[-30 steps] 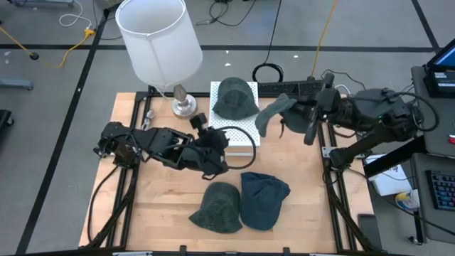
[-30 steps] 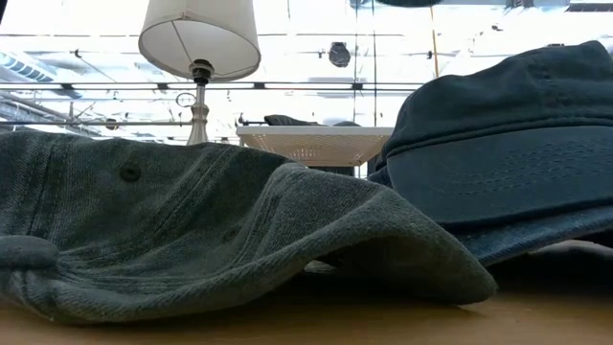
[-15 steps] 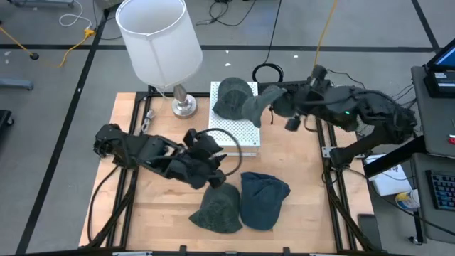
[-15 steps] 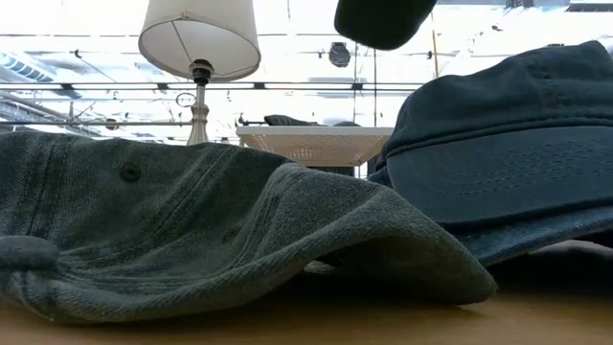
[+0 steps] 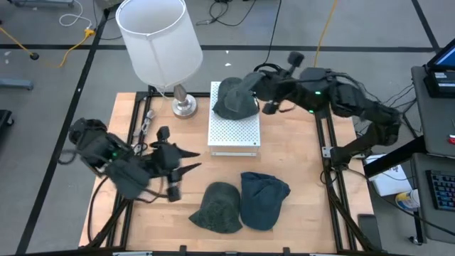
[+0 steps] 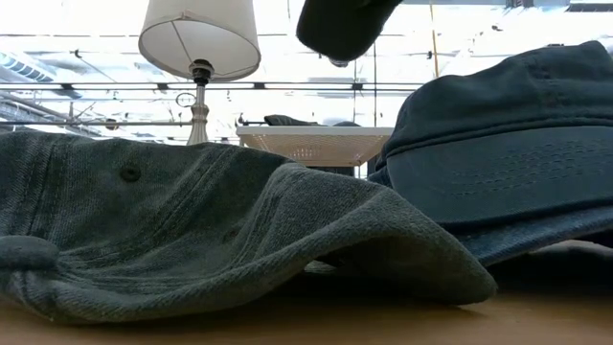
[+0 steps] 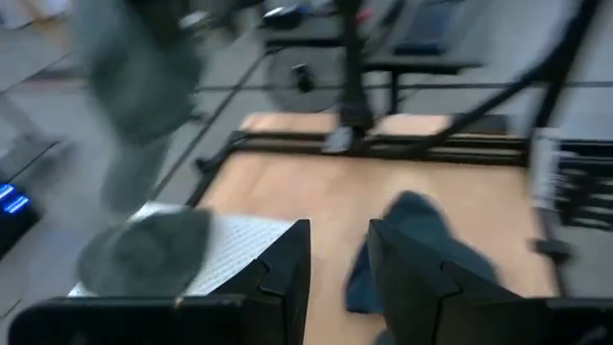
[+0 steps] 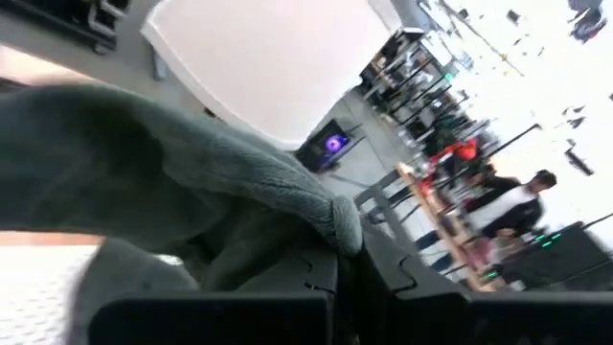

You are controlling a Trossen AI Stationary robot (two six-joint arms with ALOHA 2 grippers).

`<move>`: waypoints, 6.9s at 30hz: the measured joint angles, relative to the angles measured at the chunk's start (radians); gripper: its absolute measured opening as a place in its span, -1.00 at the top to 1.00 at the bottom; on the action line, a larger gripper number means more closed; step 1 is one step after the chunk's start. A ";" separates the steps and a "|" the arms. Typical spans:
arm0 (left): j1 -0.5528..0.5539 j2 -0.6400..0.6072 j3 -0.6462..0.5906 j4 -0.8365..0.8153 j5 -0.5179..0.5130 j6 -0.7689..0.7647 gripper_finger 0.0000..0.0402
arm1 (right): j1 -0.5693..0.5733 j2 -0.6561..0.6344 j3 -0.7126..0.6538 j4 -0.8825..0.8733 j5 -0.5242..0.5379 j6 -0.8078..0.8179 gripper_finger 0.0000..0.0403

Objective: Pick & Place hat
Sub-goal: Stack the black cap on top of the other black cap on the shelf, then stack the black cap on top of the other black caps on the shelf

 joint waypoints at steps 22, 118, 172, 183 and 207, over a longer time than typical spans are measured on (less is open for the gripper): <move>0.084 -0.089 0.000 0.058 0.242 0.127 0.44 | -0.218 0.267 0.000 0.276 0.222 -0.305 1.00; 0.031 -0.102 -0.001 -0.067 0.292 0.044 0.44 | -0.025 0.359 -0.203 -0.095 -0.048 0.503 -0.16; 0.137 0.210 -0.001 -0.389 0.583 -0.107 0.00 | 0.450 -0.148 -0.202 -0.342 -0.055 0.829 -0.12; 0.237 0.315 -0.001 -0.308 0.746 0.043 0.00 | 0.518 -0.179 -0.202 -0.425 -0.054 0.851 -0.12; 0.539 0.322 -0.351 0.059 1.251 0.410 0.00 | 0.584 -0.383 -0.202 -0.428 -0.051 0.887 -0.11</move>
